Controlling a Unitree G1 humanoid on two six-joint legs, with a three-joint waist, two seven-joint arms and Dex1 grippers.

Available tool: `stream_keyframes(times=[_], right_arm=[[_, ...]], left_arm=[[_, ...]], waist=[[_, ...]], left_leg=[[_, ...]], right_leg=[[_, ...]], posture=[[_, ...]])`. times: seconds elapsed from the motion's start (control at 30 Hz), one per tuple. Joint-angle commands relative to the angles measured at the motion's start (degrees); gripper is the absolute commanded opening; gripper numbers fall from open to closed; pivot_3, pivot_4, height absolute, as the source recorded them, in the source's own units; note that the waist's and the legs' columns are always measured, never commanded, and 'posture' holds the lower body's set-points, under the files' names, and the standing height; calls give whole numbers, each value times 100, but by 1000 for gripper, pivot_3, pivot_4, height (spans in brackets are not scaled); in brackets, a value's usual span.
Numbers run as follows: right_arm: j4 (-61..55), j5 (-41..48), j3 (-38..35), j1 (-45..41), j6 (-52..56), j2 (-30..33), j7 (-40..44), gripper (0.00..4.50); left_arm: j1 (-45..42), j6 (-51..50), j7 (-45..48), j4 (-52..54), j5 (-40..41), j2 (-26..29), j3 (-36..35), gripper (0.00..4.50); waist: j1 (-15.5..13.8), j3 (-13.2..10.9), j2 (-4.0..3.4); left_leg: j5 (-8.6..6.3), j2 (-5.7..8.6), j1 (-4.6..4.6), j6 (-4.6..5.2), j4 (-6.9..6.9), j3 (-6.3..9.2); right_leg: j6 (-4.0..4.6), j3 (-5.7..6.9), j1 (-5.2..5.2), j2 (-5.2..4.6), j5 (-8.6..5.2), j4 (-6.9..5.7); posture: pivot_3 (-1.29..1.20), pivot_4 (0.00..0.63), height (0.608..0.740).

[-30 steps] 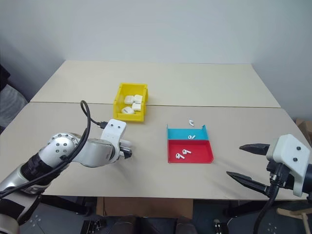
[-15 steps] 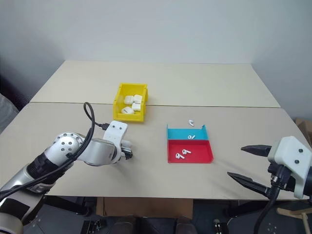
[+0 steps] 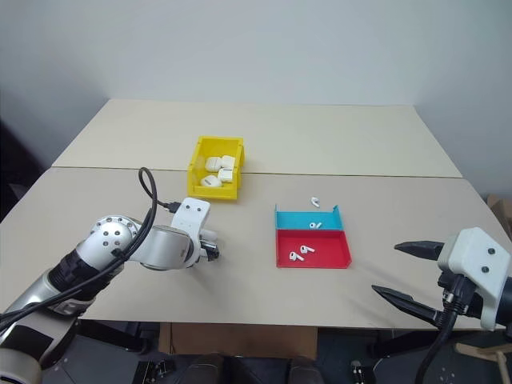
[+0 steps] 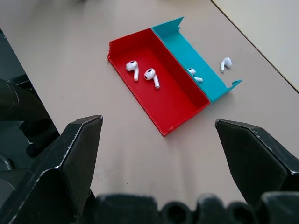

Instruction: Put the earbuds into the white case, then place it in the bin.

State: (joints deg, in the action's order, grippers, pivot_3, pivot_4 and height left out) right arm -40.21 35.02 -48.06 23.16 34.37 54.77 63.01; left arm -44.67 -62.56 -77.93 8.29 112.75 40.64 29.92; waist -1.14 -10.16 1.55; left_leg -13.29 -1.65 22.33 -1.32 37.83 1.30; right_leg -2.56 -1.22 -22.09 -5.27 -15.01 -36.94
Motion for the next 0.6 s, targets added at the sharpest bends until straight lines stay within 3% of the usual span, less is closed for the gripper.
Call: stream_keyframes(times=[0.03, 0.17, 0.2, 0.43, 0.6], right_arm=[[-117, 31, -214, -7, -37, -19, -39, 4500], [-131, 13, -200, 20, -45, -40, -48, 4500], [-131, 11, -196, 24, -48, -43, -51, 4500], [-105, -4, -168, 10, -67, -47, -74, 4500], [-29, -16, -122, -68, -100, -16, -112, 4500]], left_arm=[[52, 9, 10, -115, 25, -88, -158, 3935], [77, -29, 10, -112, 25, -70, -154, 2840], [68, -56, 30, -95, 25, -48, -136, 2756], [-16, -474, 522, 128, -75, 414, -105, 2754], [-49, -1142, 1889, 276, -785, 1208, -462, 2754]], waist=[[-4, 0, 0], [5, 0, 0], [9, 0, 0], [51, 0, 0], [64, 0, 0]], left_leg=[[0, 0, 0, 0, 0, 0], [0, 0, 1, -1, 0, 1], [0, 0, 1, -1, 0, 1], [1, -1, 1, -2, -1, 1], [1, -1, 1, -3, -5, 0]], right_leg=[[0, 0, 0, 0, 0, 0], [0, 1, 0, 1, 0, 2], [0, 1, 0, 0, 0, 2], [0, 1, -1, 2, 0, 3], [-1, 1, -5, 4, 0, 3]], posture=[[0, 150, 740], [0, 150, 740], [0, 150, 740], [0, 150, 740], [0, 150, 740]])
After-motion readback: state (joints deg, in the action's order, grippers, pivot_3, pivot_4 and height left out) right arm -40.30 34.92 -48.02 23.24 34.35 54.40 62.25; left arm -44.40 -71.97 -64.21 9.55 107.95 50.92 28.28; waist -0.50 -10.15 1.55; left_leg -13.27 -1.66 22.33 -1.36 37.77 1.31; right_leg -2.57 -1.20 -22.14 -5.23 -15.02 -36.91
